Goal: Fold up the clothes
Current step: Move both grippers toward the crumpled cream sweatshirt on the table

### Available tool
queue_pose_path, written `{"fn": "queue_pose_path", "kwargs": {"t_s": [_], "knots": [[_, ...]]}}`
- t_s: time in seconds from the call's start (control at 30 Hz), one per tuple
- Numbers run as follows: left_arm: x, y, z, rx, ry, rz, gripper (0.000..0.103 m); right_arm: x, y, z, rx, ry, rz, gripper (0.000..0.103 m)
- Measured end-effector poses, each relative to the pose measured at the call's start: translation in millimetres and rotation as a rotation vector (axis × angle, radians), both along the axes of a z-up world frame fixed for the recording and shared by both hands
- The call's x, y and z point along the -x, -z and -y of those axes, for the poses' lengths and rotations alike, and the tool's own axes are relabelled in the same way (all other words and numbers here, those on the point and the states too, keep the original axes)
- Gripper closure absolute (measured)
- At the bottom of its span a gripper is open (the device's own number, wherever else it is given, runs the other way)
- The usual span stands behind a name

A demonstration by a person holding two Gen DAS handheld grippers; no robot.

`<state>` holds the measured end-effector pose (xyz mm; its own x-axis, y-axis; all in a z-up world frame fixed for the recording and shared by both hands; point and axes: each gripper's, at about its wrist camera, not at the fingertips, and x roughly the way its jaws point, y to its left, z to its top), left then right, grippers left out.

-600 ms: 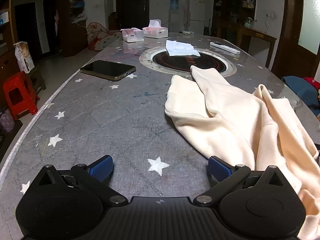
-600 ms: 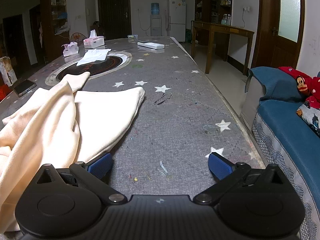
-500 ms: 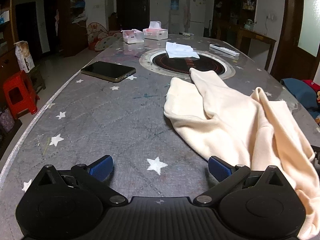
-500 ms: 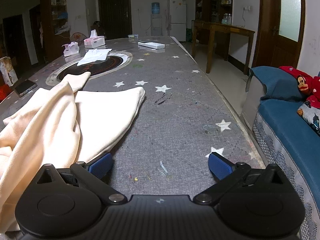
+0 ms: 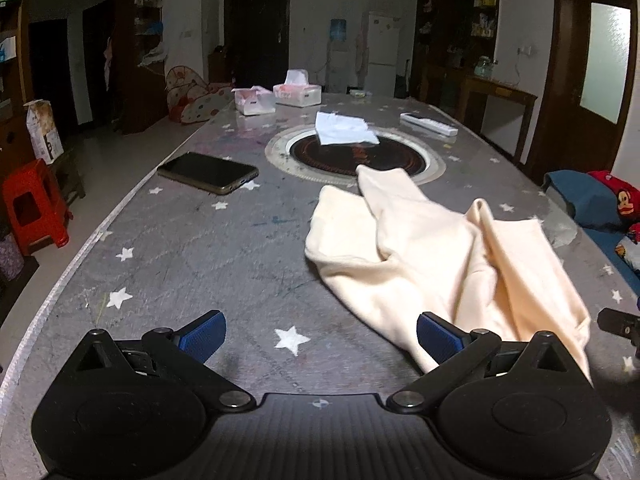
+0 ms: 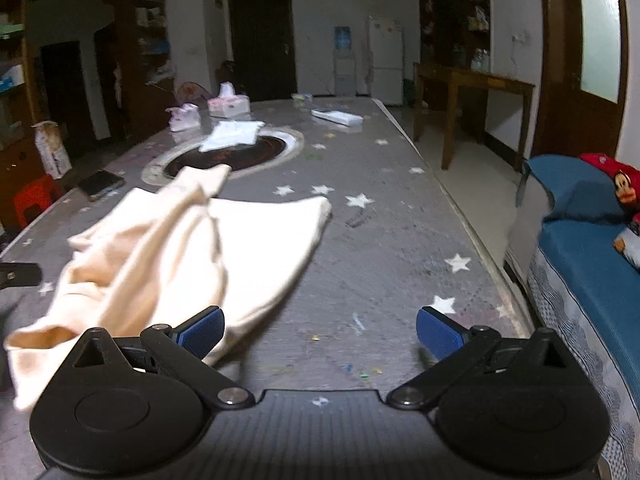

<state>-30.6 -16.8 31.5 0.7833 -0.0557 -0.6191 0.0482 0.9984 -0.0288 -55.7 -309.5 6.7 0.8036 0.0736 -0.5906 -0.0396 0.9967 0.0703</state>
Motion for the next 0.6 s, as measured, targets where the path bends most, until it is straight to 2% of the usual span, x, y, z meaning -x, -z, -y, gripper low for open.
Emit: {"fn": "queue_pose_path", "kwargs": {"t_s": [0.23,0.6], "knots": [[8,-7,11,0.007,0.037,0.016,0.0,21,-14,-13,0.008,-0.056,0.038,0.0],[17,-10,25,0.024,0.075,0.02,0.0,36,-17,-26,0.008,-0.079,0.026,0.0]]}}
